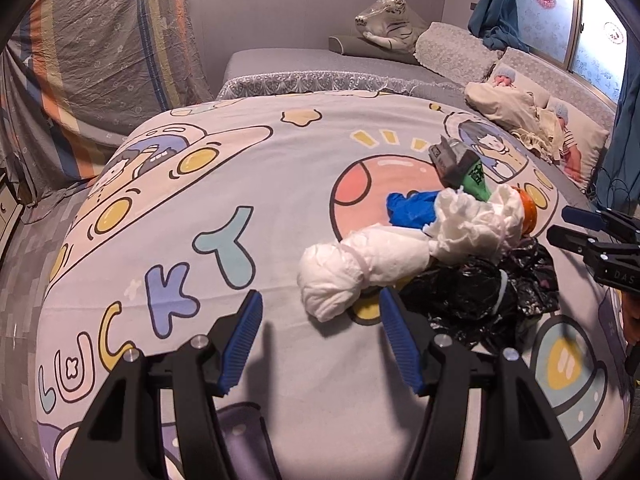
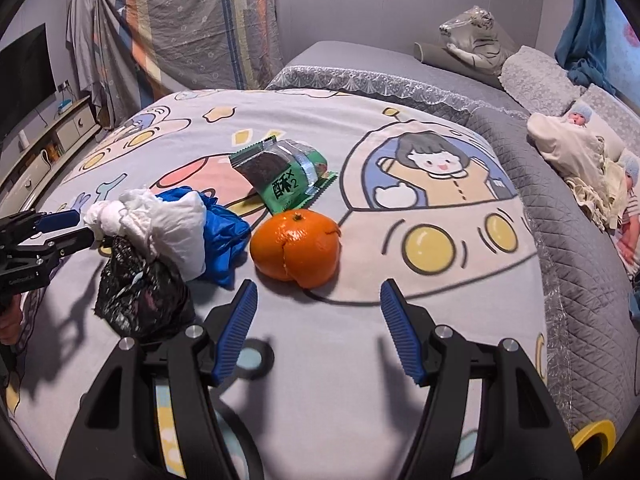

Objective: Collect trash
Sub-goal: 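Grasp the white tissue bundle with the left gripper while the right gripper grasps the whole tangerine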

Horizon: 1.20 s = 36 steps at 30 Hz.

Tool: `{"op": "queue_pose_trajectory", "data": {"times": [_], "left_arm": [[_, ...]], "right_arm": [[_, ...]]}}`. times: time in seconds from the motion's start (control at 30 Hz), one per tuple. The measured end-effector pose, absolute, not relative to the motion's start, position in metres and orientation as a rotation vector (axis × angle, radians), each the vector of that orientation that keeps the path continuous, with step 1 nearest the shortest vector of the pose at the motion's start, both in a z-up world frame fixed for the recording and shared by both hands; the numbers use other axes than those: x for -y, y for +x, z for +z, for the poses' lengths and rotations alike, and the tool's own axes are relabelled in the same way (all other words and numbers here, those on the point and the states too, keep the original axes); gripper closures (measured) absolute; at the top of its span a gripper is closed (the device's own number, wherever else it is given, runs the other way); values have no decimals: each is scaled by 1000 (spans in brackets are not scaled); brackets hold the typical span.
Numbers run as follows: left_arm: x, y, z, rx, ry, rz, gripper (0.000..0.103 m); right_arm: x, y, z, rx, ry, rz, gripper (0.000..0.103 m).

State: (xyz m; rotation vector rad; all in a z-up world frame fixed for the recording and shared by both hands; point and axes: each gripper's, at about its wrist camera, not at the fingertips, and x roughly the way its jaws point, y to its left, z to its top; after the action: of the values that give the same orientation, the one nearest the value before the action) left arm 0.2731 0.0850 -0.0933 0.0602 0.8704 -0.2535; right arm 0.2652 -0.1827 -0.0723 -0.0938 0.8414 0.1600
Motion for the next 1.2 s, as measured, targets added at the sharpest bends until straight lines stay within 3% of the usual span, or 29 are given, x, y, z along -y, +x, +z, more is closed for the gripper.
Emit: {"op": "queue_pose_trajectory", "data": {"times": [0.87,1.2], "left_arm": [[-49,341,-101,-955,122,-327,44],[-34,369,-99,-974,104,-335,60]], "right_arm": [[164,332,-95,-926,-58,212,43],[171,335,-97,-924,-7,225,52]]}}
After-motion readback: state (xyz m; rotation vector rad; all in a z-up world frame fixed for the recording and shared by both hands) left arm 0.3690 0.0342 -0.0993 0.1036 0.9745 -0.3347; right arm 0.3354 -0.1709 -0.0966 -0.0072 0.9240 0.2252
